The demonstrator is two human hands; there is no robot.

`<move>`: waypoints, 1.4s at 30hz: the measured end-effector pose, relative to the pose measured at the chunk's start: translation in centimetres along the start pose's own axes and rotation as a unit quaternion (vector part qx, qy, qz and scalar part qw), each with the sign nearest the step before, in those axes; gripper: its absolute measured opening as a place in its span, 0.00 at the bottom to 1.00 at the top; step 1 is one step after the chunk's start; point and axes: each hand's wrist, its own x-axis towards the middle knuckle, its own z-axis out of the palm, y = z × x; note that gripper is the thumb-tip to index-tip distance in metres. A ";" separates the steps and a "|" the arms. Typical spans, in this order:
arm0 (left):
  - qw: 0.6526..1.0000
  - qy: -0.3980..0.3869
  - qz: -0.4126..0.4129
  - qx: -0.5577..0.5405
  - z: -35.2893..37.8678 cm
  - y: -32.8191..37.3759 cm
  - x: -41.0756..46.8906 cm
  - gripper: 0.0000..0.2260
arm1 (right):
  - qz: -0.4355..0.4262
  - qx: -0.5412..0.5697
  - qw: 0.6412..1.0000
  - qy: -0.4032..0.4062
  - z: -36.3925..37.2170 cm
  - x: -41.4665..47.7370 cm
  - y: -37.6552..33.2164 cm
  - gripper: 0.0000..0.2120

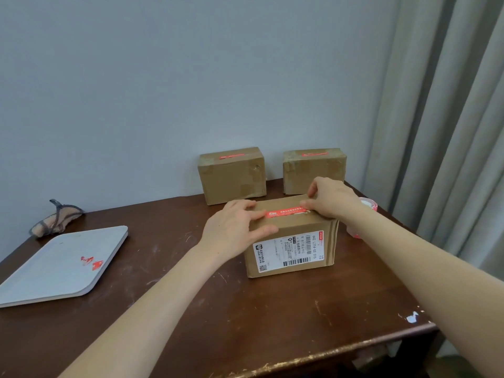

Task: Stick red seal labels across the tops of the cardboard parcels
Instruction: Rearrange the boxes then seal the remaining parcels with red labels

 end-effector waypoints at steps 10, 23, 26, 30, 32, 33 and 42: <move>0.995 0.047 0.068 0.064 1.1 1.7 0.7 0.26 | 0.044 -0.082 0.996 0.009 0.3 -1.1 -1.6 0.36; 0.997 0.059 0.023 -0.039 0.4 -0.1 -0.2 0.29 | 0.000 -0.016 1.000 -0.023 -0.2 -0.8 -0.6 0.11; 0.997 0.062 0.019 -0.044 0.2 -0.1 -0.1 0.29 | -0.010 -0.031 0.999 -0.007 0.0 -0.8 -0.5 0.13; 0.996 0.063 0.046 -0.037 0.3 0.1 -0.1 0.32 | -0.109 -0.060 0.991 0.039 0.5 -2.1 -0.7 0.27; 0.998 0.045 0.054 -0.009 0.8 0.6 0.2 0.33 | -0.173 -0.058 0.983 -0.002 0.9 -3.1 -1.0 0.33; 0.998 0.034 0.049 -0.002 1.0 0.9 0.3 0.33 | -0.190 -0.074 0.979 -0.021 1.1 -3.5 -1.1 0.36; 0.999 0.035 0.010 -0.034 0.9 0.5 0.3 0.36 | -0.166 -0.121 0.979 0.014 1.6 -4.3 0.6 0.38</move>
